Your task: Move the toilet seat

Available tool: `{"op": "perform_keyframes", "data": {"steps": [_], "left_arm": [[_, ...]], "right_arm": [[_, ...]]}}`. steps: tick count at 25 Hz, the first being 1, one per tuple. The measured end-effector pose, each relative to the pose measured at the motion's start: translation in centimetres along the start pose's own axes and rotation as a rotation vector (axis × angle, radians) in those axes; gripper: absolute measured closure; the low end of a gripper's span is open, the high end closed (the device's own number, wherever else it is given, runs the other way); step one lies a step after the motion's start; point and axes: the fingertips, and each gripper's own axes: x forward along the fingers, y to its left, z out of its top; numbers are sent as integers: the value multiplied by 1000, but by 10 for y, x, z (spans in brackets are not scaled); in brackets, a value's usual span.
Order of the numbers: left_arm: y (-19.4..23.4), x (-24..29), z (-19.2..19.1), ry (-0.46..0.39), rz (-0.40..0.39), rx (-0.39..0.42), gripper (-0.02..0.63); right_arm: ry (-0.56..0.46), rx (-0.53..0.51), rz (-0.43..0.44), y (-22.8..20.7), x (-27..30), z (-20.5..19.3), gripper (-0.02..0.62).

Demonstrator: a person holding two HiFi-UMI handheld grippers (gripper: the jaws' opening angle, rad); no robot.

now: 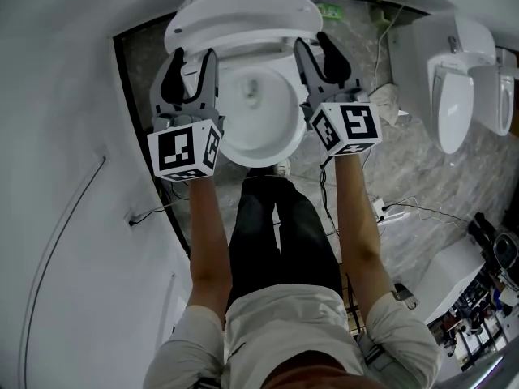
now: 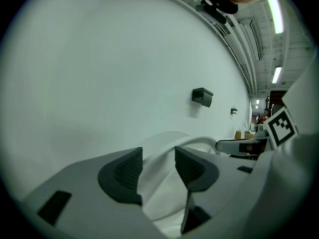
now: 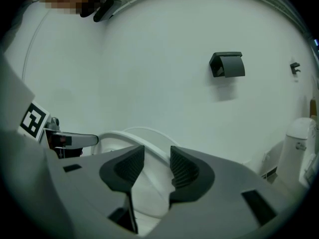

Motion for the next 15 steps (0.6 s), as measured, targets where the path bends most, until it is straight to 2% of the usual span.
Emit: {"op": "perform_keyframes", "data": {"steps": [15], "left_arm": [[12, 20, 6, 4, -16, 18, 385]], "right_arm": [[10, -26, -25, -3, 20, 5, 423]]}}
